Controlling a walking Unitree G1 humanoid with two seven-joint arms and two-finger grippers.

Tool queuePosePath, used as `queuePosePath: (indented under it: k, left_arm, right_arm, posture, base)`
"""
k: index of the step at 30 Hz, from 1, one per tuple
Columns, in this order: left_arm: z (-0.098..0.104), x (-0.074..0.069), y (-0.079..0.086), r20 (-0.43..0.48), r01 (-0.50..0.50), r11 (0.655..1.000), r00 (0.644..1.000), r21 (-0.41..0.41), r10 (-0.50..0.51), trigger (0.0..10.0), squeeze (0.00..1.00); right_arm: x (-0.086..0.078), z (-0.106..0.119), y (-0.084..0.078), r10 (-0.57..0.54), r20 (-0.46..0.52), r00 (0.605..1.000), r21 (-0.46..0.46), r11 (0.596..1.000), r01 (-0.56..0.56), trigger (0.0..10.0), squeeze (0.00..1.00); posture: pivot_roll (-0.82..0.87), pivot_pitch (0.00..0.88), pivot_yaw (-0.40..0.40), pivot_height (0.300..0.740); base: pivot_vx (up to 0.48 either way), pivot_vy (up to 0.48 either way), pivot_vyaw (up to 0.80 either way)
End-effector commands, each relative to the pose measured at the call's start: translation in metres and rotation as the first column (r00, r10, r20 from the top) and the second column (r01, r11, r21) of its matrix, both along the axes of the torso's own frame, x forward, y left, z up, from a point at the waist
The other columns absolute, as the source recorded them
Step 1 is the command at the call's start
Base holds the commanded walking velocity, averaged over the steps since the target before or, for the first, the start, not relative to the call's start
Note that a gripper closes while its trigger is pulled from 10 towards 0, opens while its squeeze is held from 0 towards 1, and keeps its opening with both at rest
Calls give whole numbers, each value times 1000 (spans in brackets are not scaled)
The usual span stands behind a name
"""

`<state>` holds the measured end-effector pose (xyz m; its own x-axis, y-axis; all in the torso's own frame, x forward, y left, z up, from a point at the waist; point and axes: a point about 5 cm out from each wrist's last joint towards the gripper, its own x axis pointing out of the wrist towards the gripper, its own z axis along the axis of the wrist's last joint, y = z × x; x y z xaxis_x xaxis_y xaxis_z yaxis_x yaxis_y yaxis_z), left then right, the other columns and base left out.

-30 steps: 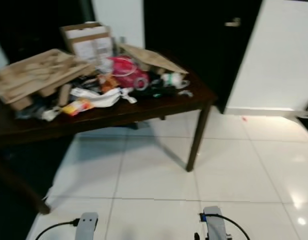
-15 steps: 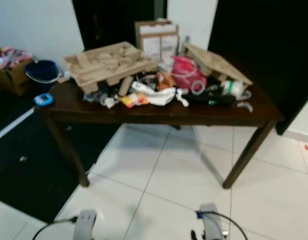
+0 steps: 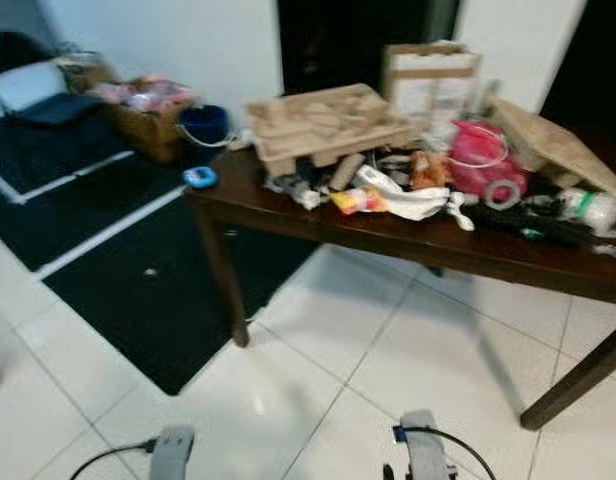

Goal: Picking trash to rubbish bin

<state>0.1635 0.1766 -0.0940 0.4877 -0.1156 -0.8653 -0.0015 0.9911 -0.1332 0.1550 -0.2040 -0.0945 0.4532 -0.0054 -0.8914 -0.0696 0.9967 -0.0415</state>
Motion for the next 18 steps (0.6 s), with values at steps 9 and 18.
queuePosePath:
  k: [9,18]
  left_arm:
    - [1,2,-3,12,24,1000,1000,-19,-24,10000,0]
    - [1,3,-4,14,31,999,999,-23,-30,10000,0]
  right_arm:
    - [3,1,2,-17,12,1000,8,1000,17,10000,0]
    - [5,2,1,-19,19,1000,11,1000,19,10000,0]
  posture:
    - [-19,36,-27,740]
    - [-16,37,-26,740]
  base:
    - [0,0,0]
    - [224,0,0]
